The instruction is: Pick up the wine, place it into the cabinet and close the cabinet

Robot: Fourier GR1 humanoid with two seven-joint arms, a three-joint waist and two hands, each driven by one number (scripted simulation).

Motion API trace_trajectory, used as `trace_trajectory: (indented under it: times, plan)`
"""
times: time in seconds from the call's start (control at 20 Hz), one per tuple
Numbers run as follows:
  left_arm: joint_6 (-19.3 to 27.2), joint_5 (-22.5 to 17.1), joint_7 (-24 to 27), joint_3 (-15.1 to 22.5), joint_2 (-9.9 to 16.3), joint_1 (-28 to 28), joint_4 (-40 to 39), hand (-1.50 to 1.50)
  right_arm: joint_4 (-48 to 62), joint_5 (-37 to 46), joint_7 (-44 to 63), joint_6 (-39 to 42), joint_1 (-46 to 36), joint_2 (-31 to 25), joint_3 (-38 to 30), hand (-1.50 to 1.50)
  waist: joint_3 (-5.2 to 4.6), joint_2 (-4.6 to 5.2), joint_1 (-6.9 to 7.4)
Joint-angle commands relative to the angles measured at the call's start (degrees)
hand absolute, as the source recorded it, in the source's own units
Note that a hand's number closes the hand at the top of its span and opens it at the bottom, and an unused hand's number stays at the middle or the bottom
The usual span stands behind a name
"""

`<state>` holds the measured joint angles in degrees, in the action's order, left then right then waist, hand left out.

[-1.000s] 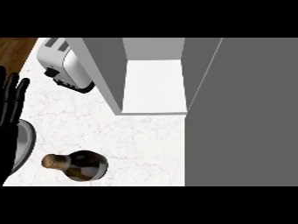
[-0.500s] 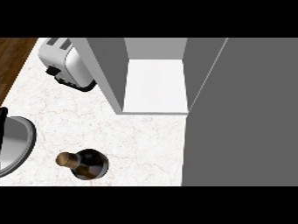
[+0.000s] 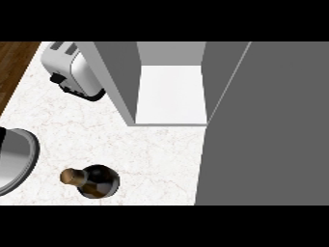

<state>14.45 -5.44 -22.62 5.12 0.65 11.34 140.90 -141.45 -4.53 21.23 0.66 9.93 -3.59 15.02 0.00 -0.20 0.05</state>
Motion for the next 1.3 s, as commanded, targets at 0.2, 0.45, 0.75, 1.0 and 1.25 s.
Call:
trace_trajectory:
  times: [0.2,0.45,0.75,1.0,1.25]
  plan:
    - [3.98,3.9,-9.17,3.2,0.15,-1.0,7.91,-1.5,-8.1,2.43,9.64,-3.6,-3.57,0.22,2.63,-1.5,-0.01,0.06,0.01]
    - [5.84,4.08,-14.15,0.68,1.81,-3.32,10.7,-1.5,-8.62,6.24,11.03,-5.96,-3.81,0.27,6.55,-1.5,0.01,-0.03,-0.12]
    - [6.2,4.16,-15.07,-0.7,3.06,-2.1,10.61,-1.5,-9.85,7.3,13.15,-8.7,-6.48,-0.78,5.65,-1.5,-0.02,-0.1,0.05]
    - [5.01,-0.22,-12.79,-5.54,3.23,-5.08,4.7,-1.5,-12.26,12.08,17.1,-11.84,-7.41,-0.98,11.97,-1.5,-0.11,-0.13,-0.44]
    - [2.46,1.81,-3.1,-0.93,-0.54,2.55,-0.32,-1.5,-11.94,10.76,19.32,-14.21,-11.51,-1.82,8.34,-1.5,-0.15,-0.08,-0.07]
